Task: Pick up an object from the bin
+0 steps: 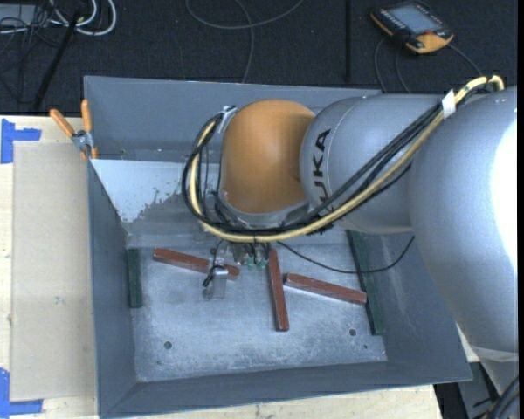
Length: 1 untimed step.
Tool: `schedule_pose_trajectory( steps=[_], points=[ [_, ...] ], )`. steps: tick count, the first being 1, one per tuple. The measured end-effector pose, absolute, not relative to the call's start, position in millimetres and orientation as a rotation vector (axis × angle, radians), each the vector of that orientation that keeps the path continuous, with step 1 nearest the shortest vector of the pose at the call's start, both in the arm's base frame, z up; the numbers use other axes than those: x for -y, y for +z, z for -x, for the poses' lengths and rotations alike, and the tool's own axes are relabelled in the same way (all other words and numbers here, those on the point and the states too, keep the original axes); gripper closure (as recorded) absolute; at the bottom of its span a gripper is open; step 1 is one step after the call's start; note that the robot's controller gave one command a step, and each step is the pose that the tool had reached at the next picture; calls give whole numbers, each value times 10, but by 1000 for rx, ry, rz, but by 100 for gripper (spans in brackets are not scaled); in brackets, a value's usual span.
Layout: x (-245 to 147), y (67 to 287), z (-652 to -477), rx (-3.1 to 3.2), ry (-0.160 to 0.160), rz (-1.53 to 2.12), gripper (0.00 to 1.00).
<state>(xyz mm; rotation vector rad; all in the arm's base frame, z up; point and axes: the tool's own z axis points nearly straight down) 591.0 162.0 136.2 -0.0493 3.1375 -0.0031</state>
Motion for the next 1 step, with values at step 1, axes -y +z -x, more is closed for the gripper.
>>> schedule_pose_trajectory(
  steps=[1],
  points=[
    [-1889, 701, -6201, -3135, 2, -201, 100]
  ],
)
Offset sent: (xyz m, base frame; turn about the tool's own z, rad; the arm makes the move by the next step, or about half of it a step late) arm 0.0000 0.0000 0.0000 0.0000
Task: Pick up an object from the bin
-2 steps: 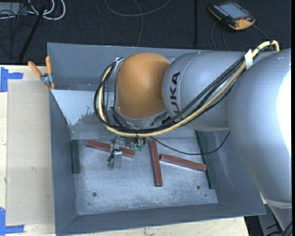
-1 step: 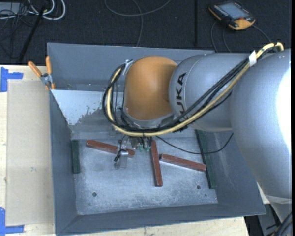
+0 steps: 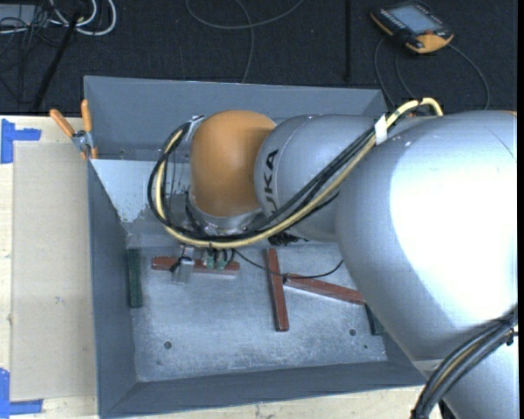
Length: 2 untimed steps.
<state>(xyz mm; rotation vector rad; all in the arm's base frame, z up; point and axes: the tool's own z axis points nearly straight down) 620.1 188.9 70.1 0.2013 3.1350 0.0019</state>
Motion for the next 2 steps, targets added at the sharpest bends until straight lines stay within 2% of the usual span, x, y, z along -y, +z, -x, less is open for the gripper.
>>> schedule_pose_trajectory(
  steps=[2],
  points=[
    [-1889, 702, -6201, -3135, 3, -207, 100]
  ],
)
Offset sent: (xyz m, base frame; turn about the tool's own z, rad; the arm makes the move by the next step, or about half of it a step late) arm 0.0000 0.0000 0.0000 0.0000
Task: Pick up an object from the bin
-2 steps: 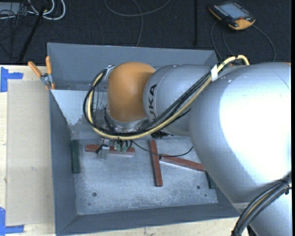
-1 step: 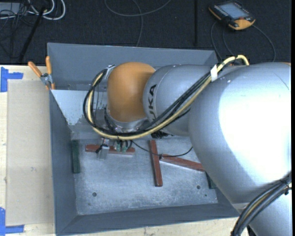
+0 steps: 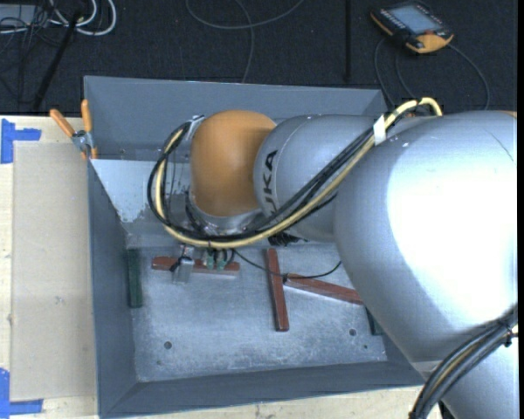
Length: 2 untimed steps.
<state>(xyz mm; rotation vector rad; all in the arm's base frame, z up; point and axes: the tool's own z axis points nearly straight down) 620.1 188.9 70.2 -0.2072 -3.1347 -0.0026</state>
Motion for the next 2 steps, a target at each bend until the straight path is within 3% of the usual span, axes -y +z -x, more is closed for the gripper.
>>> schedule_pose_trajectory(
  steps=[2],
  points=[
    [-1889, 702, -6201, 3134, -3, 211, 100]
  ],
)
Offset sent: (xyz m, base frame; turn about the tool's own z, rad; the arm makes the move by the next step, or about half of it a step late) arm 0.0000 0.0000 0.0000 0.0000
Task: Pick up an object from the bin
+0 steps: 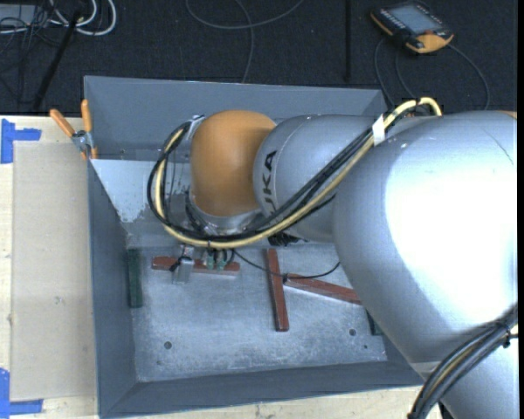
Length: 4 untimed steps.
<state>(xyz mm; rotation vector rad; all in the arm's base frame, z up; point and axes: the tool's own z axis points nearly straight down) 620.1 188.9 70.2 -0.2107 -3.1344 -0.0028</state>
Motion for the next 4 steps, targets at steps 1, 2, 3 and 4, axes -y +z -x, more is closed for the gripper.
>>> schedule_pose_trajectory(
  steps=[1, 2, 3, 4],
  points=[
    [-1889, 702, -6201, 3134, -3, 212, 100],
    [-1889, 702, -6201, 3134, -3, 213, 100],
    [-1889, 702, -6201, 3134, -3, 214, 100],
    [-1888, 702, -6202, 3135, -3, 215, 100]
  ],
)
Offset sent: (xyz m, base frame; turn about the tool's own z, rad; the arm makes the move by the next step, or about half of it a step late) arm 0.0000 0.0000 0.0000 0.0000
